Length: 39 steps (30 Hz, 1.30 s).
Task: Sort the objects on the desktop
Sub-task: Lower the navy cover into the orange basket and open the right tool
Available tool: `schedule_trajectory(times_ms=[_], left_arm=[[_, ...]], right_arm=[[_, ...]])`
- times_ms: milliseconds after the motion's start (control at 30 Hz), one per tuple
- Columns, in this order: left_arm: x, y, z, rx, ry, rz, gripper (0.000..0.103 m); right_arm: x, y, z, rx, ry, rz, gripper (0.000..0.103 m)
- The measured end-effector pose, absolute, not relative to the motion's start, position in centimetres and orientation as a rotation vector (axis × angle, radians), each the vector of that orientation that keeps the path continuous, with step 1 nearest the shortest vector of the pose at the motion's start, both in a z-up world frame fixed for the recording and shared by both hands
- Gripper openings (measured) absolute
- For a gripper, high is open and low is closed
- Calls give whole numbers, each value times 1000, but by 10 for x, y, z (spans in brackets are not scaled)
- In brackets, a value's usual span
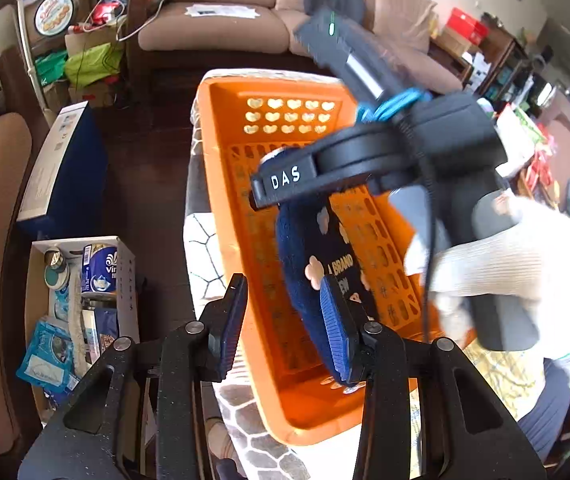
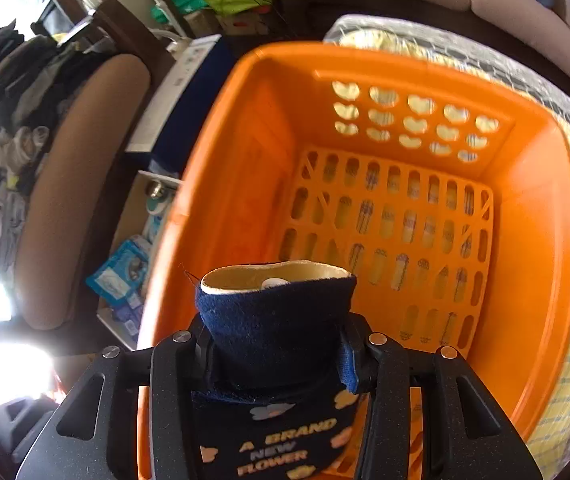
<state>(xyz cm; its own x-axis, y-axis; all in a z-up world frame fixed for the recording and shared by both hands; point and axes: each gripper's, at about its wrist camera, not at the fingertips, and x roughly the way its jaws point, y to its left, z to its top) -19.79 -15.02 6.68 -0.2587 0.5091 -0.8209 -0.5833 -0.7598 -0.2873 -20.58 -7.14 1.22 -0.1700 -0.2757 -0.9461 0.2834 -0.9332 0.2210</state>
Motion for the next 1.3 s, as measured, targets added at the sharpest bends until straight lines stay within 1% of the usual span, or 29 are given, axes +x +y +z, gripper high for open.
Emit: schedule_trajectory(times_ms=[133,267,367,433,500,600,700,767,800,833,900,1000,1100,1300], left_arm=[[-200,-154,67,-1310,98,2051,35],[-203,-153,63,-1313,90,2039,35],[-203,-150,63,-1310,94,2035,35],[-203,-150,63,-1310,92,2029,35],[-201,-148,64,-1308,90,2028,35],[-199,-146,66,-1306,83,2028,35],[-194,-142,70,-1304,76,2021,37],[-191,-138,72,-1296,80,2016,46],[-189,-135,75,-1293,81,2016,55],[-188,-132,77,-1288,83,2013,59],[-184,-124,85,-1277,72,2005,75],[-178,-108,98,-1255,68,1993,89],[-173,-87,113,-1226,63,1977,96],[-168,-22,134,-1173,173,1975,97]], right_arm=[[-212,-66,-6,1802,-65,-2193,46],[-218,-59,-19,1877,-184,-2190,51],[-219,-55,-16,1887,-181,-2199,59],[-217,-47,-10,1869,-211,-2192,59],[-213,-39,2,1835,-178,-2202,59],[-205,-23,18,1803,-71,-2210,60],[-190,-4,23,1795,-41,-2187,60],[-178,8,28,1767,-53,-2166,60],[-171,14,32,1752,-37,-2168,60],[-167,18,35,1733,-21,-2176,60],[-151,30,48,1681,5,-2192,60],[-142,47,73,1633,7,-2228,61],[-140,77,97,1594,-17,-2295,63],[-145,154,130,1564,-63,-2438,64]])
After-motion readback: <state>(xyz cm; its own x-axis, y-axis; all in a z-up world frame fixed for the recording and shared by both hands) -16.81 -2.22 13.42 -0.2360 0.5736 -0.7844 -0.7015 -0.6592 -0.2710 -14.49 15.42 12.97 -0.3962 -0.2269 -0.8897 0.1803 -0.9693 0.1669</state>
